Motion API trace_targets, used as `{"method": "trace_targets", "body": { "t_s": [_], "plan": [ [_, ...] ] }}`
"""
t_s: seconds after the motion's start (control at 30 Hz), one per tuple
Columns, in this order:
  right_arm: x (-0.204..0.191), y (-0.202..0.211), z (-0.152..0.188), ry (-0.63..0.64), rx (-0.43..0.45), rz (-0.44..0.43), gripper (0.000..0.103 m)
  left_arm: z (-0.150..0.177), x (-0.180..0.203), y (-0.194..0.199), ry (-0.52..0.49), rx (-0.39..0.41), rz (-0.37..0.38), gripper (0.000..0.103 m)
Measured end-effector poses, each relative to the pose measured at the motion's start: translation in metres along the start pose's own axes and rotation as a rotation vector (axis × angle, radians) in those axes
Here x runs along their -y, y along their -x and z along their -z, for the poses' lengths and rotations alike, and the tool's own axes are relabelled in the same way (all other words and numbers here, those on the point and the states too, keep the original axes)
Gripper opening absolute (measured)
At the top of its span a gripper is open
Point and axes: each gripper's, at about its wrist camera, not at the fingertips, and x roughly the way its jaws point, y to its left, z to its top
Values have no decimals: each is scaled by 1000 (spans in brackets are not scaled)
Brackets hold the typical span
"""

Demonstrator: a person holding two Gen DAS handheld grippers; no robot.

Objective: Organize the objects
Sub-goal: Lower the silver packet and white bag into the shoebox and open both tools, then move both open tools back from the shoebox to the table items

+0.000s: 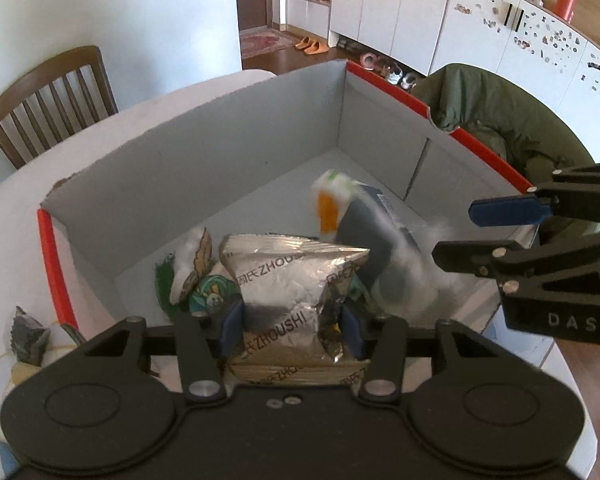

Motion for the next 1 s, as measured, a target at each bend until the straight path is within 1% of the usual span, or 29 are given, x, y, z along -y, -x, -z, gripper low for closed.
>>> {"method": "trace_targets", "body": {
  "t_s": [0.07, 0.13, 0.2, 0.23, 0.3, 0.33, 0.37, 0.47, 0.6, 0.7, 0.77, 1.0],
  "plan": [
    [-1, 3, 0, 8, 4, 8, 54, 0, -1, 0, 4, -5, 4, 50],
    [-2, 7, 0, 20, 13, 16, 56, 1, -1, 0, 2, -7, 4, 51],
    [-3, 11, 0, 27, 19, 13, 56, 1, -1, 1, 5, -6, 3, 52],
    [-3, 13, -1, 28, 22, 13, 56, 2, -2, 3, 10, -4, 6, 55],
    [-3, 18, -1, 27, 27, 14, 56, 1, -3, 6, 24, 7, 3, 64],
    [-3, 21, -2, 28, 32, 14, 57, 1, -4, 8, 28, 17, 4, 70],
    [-3, 23, -2, 29, 37, 17, 57, 2, -4, 10, 28, 27, 8, 72],
    [-3, 34, -2, 29, 48, 15, 57, 3, -3, 17, 21, 41, 5, 72],
    [-4, 48, -4, 27, 68, 12, 58, 5, -4, 26, 41, 69, 14, 72],
    [-3, 59, -5, 23, 87, 8, 58, 7, -6, 38, 59, 99, 16, 73],
    [-5, 67, -7, 21, 102, 2, 61, 7, -6, 45, 68, 117, 18, 74],
    [-14, 91, -11, 32, 149, -33, 61, 11, -10, 78, 101, 192, 12, 77]
  ]
}}
